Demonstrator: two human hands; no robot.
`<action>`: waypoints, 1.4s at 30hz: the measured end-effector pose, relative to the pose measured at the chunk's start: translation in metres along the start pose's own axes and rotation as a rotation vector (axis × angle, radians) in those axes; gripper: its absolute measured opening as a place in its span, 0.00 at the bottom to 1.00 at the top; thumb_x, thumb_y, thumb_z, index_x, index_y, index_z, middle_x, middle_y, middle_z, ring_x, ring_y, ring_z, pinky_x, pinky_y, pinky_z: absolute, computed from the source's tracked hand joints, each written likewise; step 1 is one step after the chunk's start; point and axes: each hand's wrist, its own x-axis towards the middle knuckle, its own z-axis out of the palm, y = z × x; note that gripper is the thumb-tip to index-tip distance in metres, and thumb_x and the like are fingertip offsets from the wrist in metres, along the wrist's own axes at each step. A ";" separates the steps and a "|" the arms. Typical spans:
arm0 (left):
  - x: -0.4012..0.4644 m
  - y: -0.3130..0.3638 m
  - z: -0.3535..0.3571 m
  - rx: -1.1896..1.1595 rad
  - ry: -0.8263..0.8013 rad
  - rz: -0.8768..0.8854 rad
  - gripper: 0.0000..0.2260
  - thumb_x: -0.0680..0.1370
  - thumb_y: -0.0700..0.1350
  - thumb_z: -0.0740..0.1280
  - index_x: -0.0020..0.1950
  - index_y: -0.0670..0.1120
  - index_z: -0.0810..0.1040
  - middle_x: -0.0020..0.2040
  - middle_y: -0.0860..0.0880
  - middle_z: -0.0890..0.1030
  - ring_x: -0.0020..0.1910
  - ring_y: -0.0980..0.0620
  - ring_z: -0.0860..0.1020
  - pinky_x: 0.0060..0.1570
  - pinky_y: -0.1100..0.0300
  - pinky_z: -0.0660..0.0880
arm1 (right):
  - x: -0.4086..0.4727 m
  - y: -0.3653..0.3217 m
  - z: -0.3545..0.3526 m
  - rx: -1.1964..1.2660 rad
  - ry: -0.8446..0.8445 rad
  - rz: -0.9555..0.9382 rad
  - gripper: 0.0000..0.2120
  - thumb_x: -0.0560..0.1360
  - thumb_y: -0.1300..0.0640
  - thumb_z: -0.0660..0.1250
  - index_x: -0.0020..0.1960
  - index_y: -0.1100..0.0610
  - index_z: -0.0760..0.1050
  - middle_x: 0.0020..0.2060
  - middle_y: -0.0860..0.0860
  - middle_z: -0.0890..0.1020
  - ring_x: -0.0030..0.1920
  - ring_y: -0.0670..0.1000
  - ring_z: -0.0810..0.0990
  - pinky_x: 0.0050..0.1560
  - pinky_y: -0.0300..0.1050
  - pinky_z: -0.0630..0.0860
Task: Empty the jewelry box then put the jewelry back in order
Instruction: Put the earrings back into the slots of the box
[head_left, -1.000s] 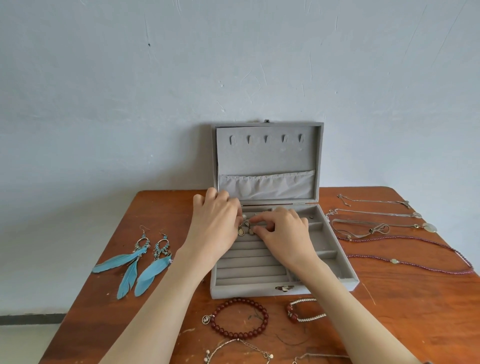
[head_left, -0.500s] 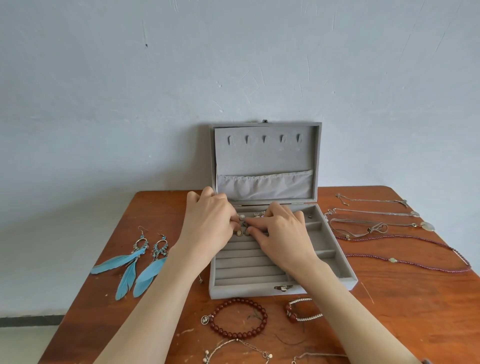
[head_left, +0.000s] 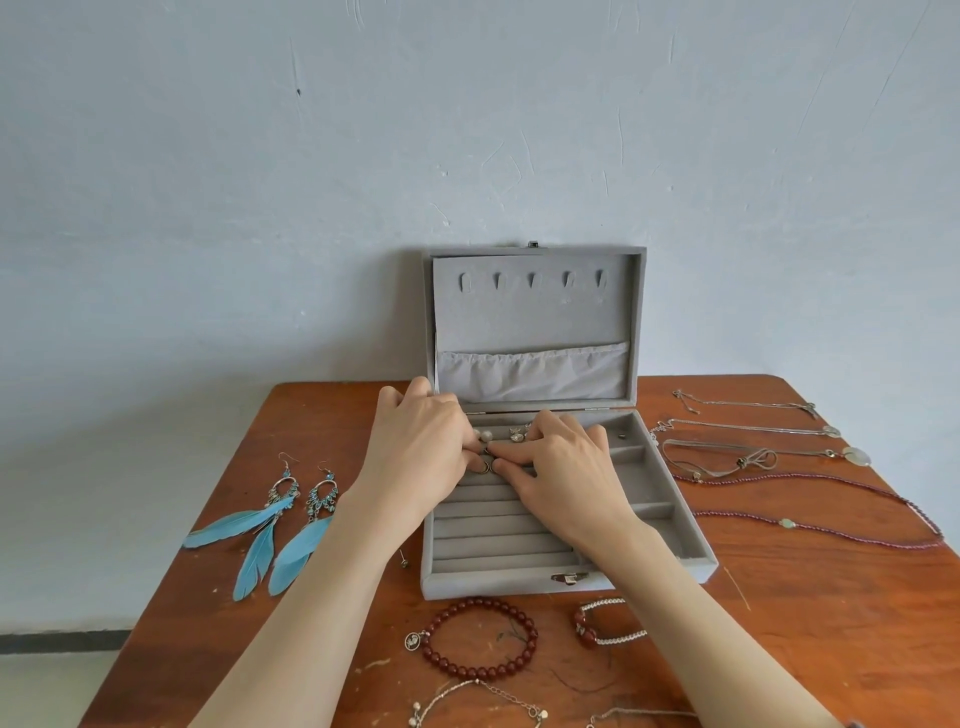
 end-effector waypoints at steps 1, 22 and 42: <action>0.000 0.000 0.000 -0.003 0.003 0.003 0.10 0.75 0.56 0.64 0.55 0.60 0.80 0.52 0.55 0.77 0.55 0.51 0.65 0.48 0.57 0.56 | 0.000 0.000 0.000 -0.003 -0.001 0.001 0.14 0.78 0.46 0.57 0.60 0.41 0.76 0.44 0.45 0.65 0.55 0.51 0.69 0.50 0.45 0.58; -0.075 -0.059 -0.001 -0.136 0.165 -0.158 0.16 0.79 0.53 0.57 0.65 0.51 0.70 0.59 0.52 0.74 0.60 0.50 0.69 0.57 0.55 0.65 | -0.011 -0.046 0.002 -0.032 0.212 -0.153 0.17 0.72 0.43 0.56 0.48 0.47 0.81 0.37 0.47 0.78 0.39 0.52 0.78 0.37 0.47 0.73; -0.072 -0.059 0.022 -0.282 0.151 -0.154 0.12 0.78 0.52 0.61 0.60 0.55 0.77 0.56 0.57 0.76 0.59 0.54 0.64 0.57 0.58 0.59 | 0.006 -0.086 0.023 -0.099 -0.036 0.046 0.12 0.77 0.49 0.61 0.55 0.49 0.80 0.56 0.50 0.74 0.62 0.53 0.67 0.61 0.48 0.59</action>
